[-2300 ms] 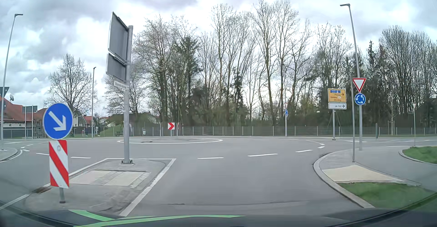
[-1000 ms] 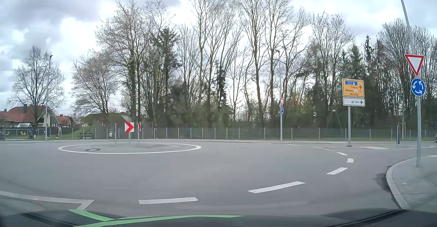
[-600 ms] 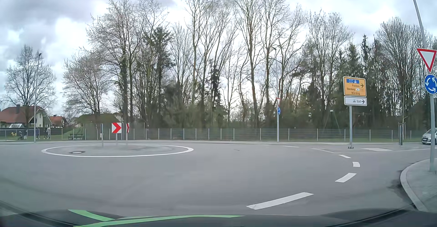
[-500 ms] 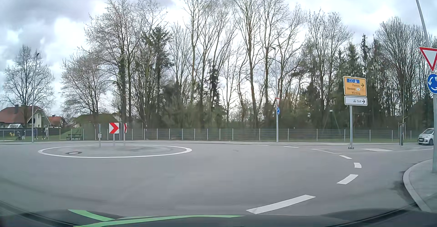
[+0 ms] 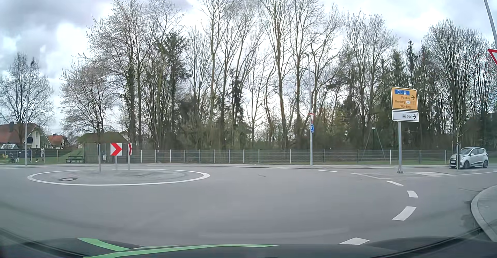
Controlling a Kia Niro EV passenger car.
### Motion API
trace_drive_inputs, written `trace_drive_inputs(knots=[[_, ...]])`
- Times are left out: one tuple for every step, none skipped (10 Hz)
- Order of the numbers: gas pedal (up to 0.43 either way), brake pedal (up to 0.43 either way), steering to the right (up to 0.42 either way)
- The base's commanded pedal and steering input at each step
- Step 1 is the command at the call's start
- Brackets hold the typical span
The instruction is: Follow the waypoints while adhering to traffic rules and regulations
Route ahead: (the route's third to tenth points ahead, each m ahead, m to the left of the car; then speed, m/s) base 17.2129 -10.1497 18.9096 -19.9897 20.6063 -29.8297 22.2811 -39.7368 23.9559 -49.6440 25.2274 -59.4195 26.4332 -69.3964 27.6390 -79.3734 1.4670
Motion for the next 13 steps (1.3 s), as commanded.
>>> trace_drive_inputs(knots=[[0.0, 0.0, 0.111], [0.0, 0.0, 0.122], [0.079, 0.0, 0.129], [0.138, 0.0, 0.135], [0.15, 0.0, 0.144], [0.157, 0.0, 0.152], [0.177, 0.0, 0.162], [0.197, 0.0, 0.172], [0.209, 0.0, 0.18], [0.22, 0.0, 0.185], [0.22, 0.0, 0.193], [0.22, 0.0, 0.203], [0.22, 0.0, 0.216]])
